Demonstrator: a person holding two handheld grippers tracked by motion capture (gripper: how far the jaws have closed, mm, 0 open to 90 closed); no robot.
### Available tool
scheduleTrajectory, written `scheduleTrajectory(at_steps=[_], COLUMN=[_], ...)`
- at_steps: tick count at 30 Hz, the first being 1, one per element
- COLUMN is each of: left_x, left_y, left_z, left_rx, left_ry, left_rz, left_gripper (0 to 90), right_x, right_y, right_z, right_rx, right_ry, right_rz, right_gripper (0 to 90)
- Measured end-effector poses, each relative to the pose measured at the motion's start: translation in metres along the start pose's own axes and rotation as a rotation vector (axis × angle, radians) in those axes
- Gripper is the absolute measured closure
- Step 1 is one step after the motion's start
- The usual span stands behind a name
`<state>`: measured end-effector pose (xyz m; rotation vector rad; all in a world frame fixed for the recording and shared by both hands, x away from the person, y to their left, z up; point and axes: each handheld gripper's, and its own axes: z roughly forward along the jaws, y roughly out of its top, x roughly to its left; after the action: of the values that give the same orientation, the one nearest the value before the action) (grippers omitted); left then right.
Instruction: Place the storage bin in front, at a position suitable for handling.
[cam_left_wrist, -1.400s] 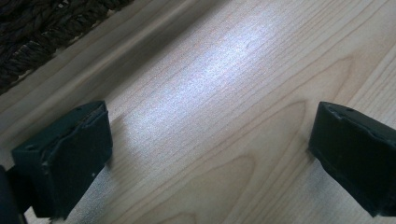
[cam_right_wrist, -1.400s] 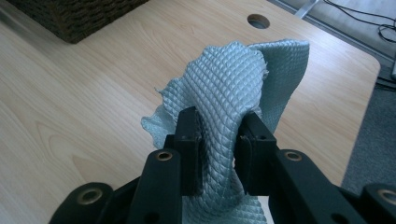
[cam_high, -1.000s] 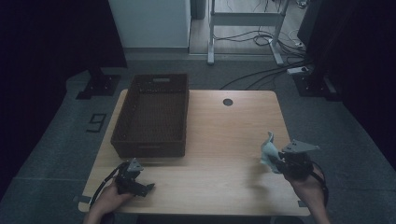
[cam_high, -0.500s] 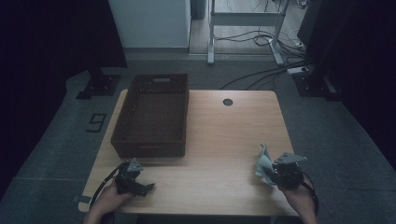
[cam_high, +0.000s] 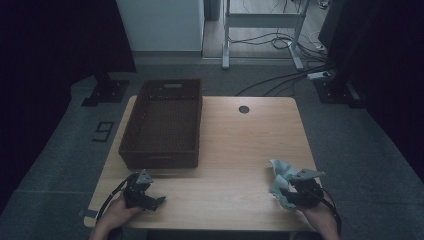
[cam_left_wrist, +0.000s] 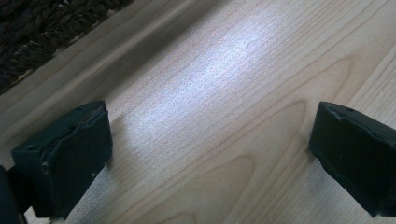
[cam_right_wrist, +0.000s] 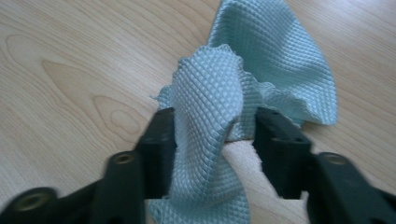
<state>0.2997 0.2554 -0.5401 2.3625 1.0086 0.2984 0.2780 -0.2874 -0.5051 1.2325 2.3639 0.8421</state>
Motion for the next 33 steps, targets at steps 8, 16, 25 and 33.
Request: scheduleTrajectory(at_steps=[8, 16, 25, 33], left_x=[0.0, 0.0, -0.002, 0.001], left_y=[0.0, 0.0, 0.005, 0.007], left_z=[0.0, 0.0, -0.001, -0.006], left_rx=[0.003, 0.004, 0.057, 0.094], left_ry=[0.0, 0.0, 0.008, 0.019], left_rz=[0.001, 0.001, -0.011, -0.038], left_gripper=[0.0, 0.0, 0.0, 4.0], right_x=[-0.001, 0.003, 0.012, 0.024], right_y=[0.017, 0.042, 0.064, 0.084], right_z=[-0.017, -0.017, -0.005, 0.007], right_rx=[-0.064, -0.09, -0.102, -0.117], right_ry=[0.002, 0.02, 0.064, 0.097], right_rz=[0.002, -0.006, -0.024, -0.045], right_gripper=[22.3, 12.9, 12.5, 12.5])
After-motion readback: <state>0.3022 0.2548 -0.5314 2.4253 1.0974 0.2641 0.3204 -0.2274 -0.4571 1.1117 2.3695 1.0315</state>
